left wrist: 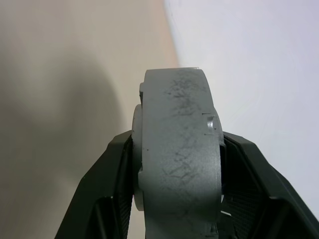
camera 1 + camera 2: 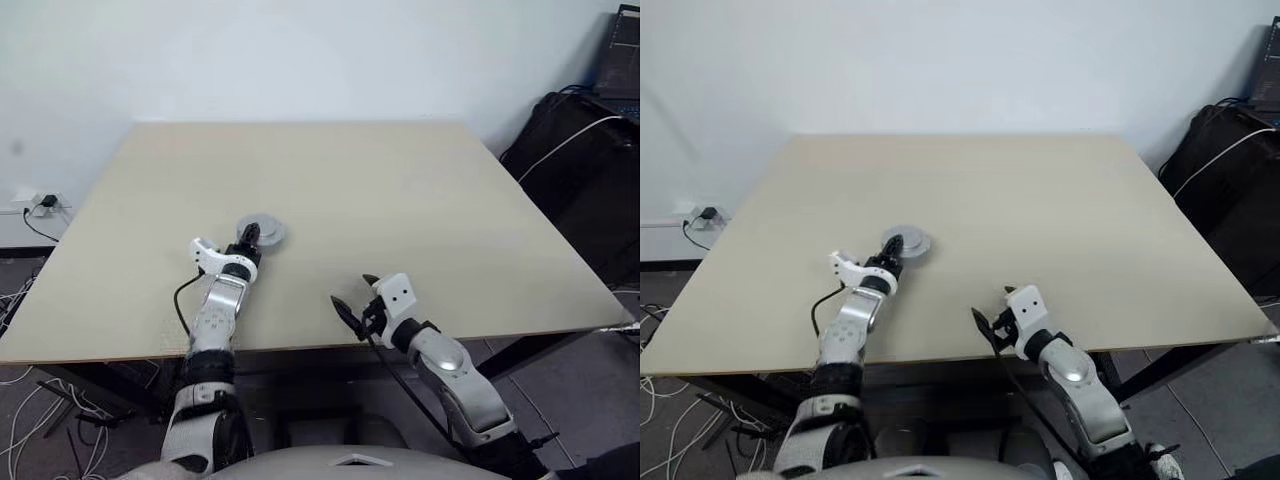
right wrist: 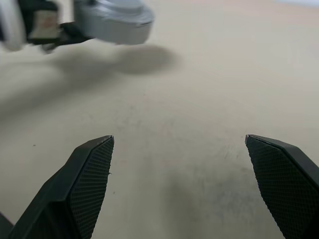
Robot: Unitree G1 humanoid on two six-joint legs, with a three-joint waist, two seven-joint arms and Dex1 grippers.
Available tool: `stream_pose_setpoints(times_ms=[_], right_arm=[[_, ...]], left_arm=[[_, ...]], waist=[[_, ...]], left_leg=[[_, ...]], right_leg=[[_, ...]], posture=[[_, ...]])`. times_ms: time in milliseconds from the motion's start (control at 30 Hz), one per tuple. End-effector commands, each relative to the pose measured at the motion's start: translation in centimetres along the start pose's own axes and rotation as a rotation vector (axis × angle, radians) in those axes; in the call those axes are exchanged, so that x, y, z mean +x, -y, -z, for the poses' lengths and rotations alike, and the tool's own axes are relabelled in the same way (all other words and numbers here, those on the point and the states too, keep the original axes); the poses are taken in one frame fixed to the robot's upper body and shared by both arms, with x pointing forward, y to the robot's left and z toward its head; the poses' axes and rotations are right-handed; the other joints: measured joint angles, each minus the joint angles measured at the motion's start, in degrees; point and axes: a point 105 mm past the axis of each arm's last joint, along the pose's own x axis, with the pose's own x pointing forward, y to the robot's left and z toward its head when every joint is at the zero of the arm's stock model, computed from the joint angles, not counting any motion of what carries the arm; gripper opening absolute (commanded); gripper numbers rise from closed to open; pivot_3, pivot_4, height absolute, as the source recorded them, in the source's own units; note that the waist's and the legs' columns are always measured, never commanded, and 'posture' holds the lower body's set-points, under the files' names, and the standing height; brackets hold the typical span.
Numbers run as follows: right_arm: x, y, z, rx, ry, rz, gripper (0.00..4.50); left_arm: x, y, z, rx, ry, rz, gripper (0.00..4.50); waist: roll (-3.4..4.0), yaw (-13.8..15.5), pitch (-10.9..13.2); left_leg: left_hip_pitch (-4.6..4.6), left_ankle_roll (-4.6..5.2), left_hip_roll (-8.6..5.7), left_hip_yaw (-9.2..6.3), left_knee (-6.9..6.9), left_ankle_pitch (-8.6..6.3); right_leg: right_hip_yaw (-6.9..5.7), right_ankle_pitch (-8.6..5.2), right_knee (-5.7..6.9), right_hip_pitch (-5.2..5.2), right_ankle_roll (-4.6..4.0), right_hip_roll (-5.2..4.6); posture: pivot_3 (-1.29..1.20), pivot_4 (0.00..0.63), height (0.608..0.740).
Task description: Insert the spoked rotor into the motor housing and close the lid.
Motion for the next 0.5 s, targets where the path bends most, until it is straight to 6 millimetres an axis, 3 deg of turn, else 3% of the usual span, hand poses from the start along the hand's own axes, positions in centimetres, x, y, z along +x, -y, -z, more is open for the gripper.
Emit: stream_pose_setpoints(times_ms=[33, 333, 500], right_arm=[[0.0, 0.5, -1.2, -0.023, 0.055, 0.025, 4.50], [-0.2, 0.6, -0.9, -0.020, 0.038, 0.058, 4.50], [-0.3, 0.5, -0.8, -0.017, 0.031, 0.064, 4.50]], left_arm=[[1.6, 2.6, -0.6, 0.031, 0.025, 0.067, 2.14], [4.3, 0.8, 0.7, 0.113, -0.035, -0.129, 2.14], [4.1, -0.9, 1.3, 0.143, -0.065, -0.212, 3.72]], waist=[[-0.03, -0.10, 0.02], [-0.14, -0.06, 0.09], [-0.16, -0.15, 0.07]], left_leg=[[0.00, 0.00, 0.00, 0.00, -0.01, 0.00], [-0.01, 0.00, -0.03, -0.04, -0.02, 0.01], [0.00, 0.01, -0.02, -0.04, -0.02, 0.01]], right_leg=[[0.00, 0.01, 0.00, -0.01, -0.01, 0.00], [-0.04, 0.08, 0.00, 0.01, -0.20, 0.01], [-0.03, 0.12, 0.01, 0.01, -0.24, 0.01]], posture=[[0.00, 0.000, 0.740], [0.00, 0.000, 0.740], [0.00, 0.000, 0.740]])
